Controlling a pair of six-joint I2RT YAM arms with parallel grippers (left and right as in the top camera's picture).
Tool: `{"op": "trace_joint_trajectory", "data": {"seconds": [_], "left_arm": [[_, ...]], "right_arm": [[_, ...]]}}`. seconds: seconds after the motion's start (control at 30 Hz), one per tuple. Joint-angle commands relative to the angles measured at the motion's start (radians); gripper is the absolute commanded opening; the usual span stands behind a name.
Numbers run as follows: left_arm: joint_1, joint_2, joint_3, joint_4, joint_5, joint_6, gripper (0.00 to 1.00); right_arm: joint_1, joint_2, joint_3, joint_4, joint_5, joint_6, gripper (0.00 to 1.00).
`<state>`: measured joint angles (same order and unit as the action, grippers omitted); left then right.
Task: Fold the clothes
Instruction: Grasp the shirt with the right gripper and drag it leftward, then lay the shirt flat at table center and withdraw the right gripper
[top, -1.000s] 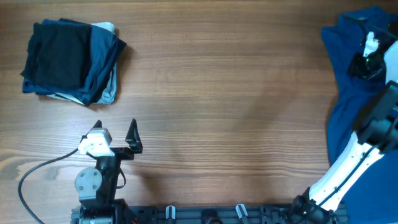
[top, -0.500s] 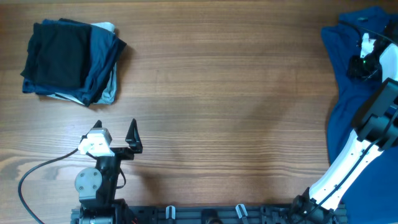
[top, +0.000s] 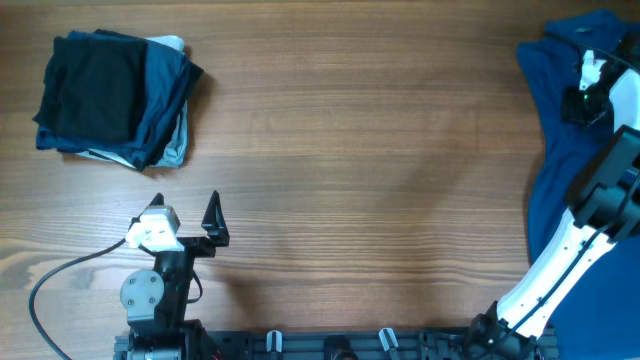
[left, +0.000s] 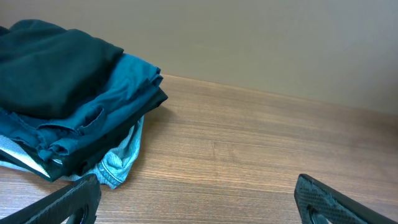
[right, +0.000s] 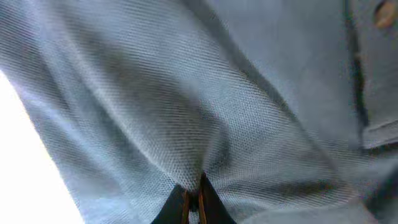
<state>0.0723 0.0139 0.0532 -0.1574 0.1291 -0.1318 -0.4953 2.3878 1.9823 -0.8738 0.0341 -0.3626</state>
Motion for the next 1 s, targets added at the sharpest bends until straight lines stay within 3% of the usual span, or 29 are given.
{"op": "trace_joint_trajectory", "data": {"seconds": [0.0,0.1,0.27,0.5,0.63,0.73,0.87,0.97], "left_arm": [[0.003,-0.006,-0.007,0.001,0.008,0.016,1.0],[0.003,-0.006,-0.007,0.001,0.008,0.016,1.0],[0.003,-0.006,-0.007,0.001,0.008,0.016,1.0],[0.003,-0.006,-0.007,0.001,0.008,0.016,1.0],[0.003,-0.006,-0.007,0.001,0.008,0.016,1.0],[0.003,-0.006,-0.007,0.001,0.008,0.016,1.0],[0.003,-0.006,-0.007,0.001,0.008,0.016,1.0],[0.003,-0.006,-0.007,0.001,0.008,0.016,1.0]], "right_arm": [[0.072,-0.138,-0.005,0.005,-0.016,0.026,0.04],[0.227,-0.246,-0.005,-0.036,-0.077,0.14,0.04],[0.454,-0.227,-0.036,-0.084,-0.283,0.373,0.04],[0.853,-0.103,-0.213,0.169,-0.298,0.608,0.05],[1.065,-0.038,-0.215,0.352,-0.298,0.62,0.14],[1.154,-0.051,-0.179,0.416,-0.298,0.547,0.2],[1.159,-0.1,-0.135,0.359,-0.352,0.546,0.32],[1.123,-0.169,-0.135,0.291,-0.45,0.546,0.52]]}}
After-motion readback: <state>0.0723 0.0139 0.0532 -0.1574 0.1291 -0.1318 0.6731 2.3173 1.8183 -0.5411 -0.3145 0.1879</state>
